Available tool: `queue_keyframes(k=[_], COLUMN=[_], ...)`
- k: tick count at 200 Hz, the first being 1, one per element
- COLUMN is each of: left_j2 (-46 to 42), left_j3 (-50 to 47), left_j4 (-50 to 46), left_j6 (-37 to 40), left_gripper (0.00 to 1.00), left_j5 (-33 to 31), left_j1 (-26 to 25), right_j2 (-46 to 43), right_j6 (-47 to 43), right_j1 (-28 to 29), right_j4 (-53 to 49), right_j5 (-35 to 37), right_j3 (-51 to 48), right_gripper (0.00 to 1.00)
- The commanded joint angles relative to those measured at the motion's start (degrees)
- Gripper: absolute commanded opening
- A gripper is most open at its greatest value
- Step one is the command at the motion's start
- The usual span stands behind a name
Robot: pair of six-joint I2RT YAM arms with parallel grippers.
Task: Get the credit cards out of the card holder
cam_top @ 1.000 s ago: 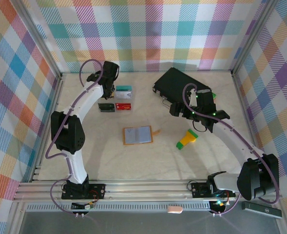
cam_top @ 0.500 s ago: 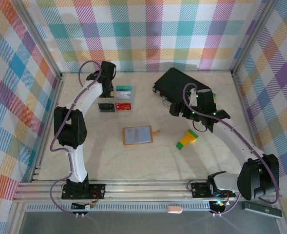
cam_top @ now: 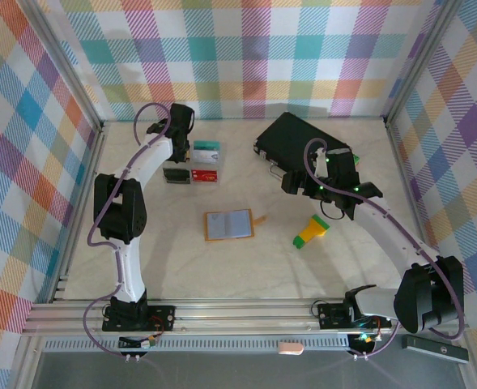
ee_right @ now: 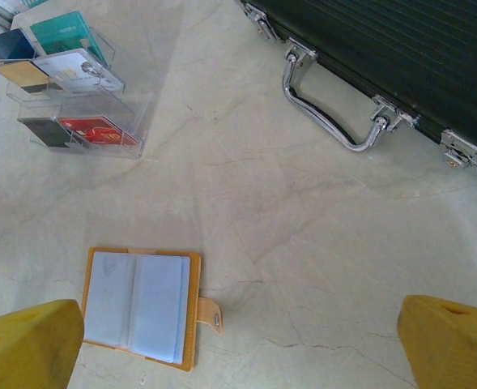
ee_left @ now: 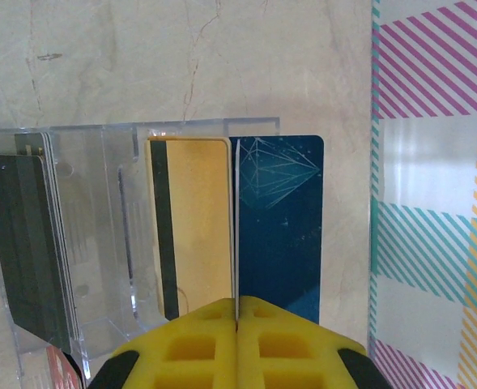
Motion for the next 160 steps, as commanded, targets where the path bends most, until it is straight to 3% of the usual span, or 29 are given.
queue_keyframes(k=[1, 73, 120, 160], left_j2=[1.44, 2.14, 2.04, 2.76], left_j3=[1.9, 2.45, 1.92, 1.9], left_j4=[0.3, 5.14, 8.89, 9.77], left_j6=[0.31, 5.7, 8.51, 9.47], left_gripper=[0.0, 0.08, 0.18, 0.2], left_j5=[0.77, 2.04, 2.68, 3.83], left_j1=[0.62, 1.12, 1.22, 1.47], right_j2=[0.03, 0.37, 0.61, 0.78], right_j6=[-0.74, -0.74, -0.73, -0.68], right_j1=[-0.33, -0.45, -0.49, -0.58], right_j4=[-0.51, -0.3, -0.27, -0.25], right_j5=[-0.79, -0.66, -0.9, -0.94], right_j3=[1.82, 1.82, 2.08, 2.09], right_gripper=[0.99, 0.99, 0.99, 0.99])
